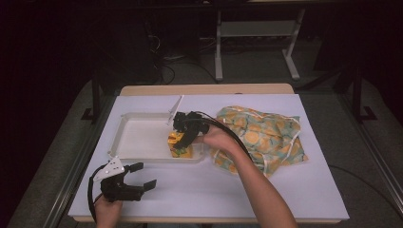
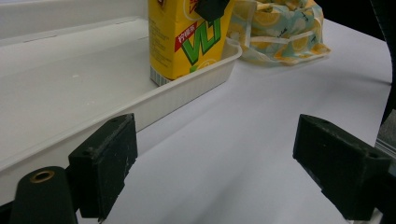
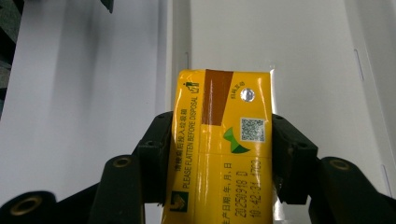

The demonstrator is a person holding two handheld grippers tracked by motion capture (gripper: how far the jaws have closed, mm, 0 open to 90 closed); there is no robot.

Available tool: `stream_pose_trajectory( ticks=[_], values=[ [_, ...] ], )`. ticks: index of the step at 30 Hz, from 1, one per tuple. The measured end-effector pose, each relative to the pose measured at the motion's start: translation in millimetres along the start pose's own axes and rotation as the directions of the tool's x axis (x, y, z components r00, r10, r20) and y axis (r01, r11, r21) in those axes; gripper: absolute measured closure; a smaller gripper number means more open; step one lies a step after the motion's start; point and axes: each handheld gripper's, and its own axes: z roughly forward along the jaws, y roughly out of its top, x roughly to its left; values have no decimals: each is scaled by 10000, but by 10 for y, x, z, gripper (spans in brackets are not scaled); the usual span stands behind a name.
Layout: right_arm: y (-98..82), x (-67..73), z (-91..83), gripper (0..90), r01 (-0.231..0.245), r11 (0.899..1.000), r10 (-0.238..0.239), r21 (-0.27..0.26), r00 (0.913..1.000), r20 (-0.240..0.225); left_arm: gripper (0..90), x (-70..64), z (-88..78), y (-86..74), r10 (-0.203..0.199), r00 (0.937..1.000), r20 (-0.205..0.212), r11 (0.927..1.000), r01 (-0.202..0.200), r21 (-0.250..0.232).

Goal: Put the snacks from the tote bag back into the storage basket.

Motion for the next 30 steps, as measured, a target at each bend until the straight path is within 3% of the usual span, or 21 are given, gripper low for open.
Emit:
stream_pose_trajectory(
  ticks=[23,25,26,28,30],
  values=[
    [-12,31,1,474,264,9996,-264,-130,9996,33,134,0,5,0,-1,10000,4,10000,1,28],
    [-13,28,4,466,242,9996,-241,-151,9997,37,134,0,6,0,-4,10000,2,10000,4,1],
    [-11,29,-1,401,-47,9998,47,-208,10000,9,134,-1,6,-1,-24,10000,-2,10000,24,0],
    [-7,34,-14,394,-187,9992,182,-359,9998,-130,134,1,5,1,-1,10000,2,10000,1,41],
    [5,57,-27,390,-38,9993,39,-361,10000,13,134,3,7,2,12,10000,5,10000,-13,52]
  ],
)
